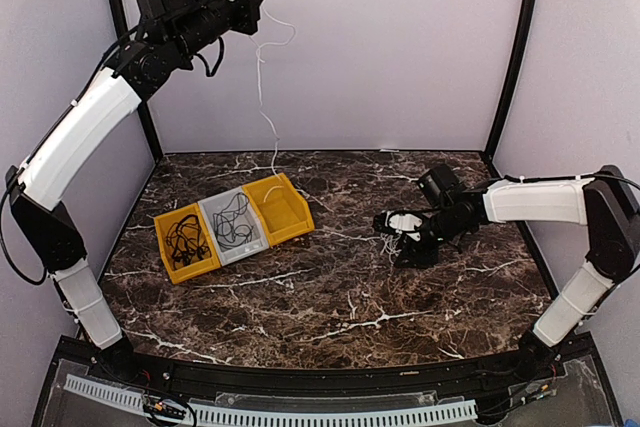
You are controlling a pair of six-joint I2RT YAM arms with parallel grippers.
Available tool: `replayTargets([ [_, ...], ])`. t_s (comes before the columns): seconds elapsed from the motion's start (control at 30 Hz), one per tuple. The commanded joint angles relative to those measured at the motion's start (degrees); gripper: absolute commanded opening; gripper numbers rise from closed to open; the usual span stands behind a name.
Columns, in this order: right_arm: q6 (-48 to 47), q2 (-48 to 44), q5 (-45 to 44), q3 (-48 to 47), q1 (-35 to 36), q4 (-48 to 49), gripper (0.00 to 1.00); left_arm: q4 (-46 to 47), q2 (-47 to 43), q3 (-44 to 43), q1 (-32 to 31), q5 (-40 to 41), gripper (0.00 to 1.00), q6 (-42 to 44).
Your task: Untangle the cables
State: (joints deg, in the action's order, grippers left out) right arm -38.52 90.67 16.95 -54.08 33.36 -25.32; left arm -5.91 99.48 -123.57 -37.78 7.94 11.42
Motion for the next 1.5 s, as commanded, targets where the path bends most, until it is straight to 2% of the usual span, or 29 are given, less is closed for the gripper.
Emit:
replayTargets([
  [0.0,-0.3,0.8,0.3,0.1,0.1,0.6,0.53,1.4,-2.2,1.8,0.3,0.4,0.0,0.2],
  [0.1,-0.3,0.8,0.0,0.1,0.1,0.6,0.53,2.8,-4.1,7.0,0.3,0.8,0.0,-1.0],
  [0.3,-0.5,0.6,-0.3,0.3,0.2,0.6,0.53,10.3,-12.0,27.7,0.2,3.3,0.0,-4.8],
  [0.5,-0.7,0.4,-0.3,0.2,0.1,0.5,0.53,9.2,-14.4,37.4,0.7,7.3,0.0,-6.1],
  [0.7,-0.7,-0.9,-1.2,0.5,0.2,0.7,0.53,8.5,-14.4,46.2,1.5,5.8,0.0,-11.9],
  [0.9,-0.8,-1.4,-1.8,0.6,0.2,0.7,0.53,9.1,-9.6,48.2,1.9,3.9,0.0,-14.2],
  [1.1,-0.8,-1.9,-2.0,1.0,0.1,0.9,0.53,12.8,-5.3,47.6,2.2,-1.3,0.0,-13.1],
  [1.33,-0.9,-2.1,-2.0,1.3,-0.1,0.9,0.53,10.6,-2.0,39.9,2.4,-6.0,0.0,-13.3],
  [1.47,-0.9,-1.8,-2.0,1.1,-0.1,0.9,0.53,12.1,-2.3,37.6,2.5,-3.7,0.0,-9.6],
])
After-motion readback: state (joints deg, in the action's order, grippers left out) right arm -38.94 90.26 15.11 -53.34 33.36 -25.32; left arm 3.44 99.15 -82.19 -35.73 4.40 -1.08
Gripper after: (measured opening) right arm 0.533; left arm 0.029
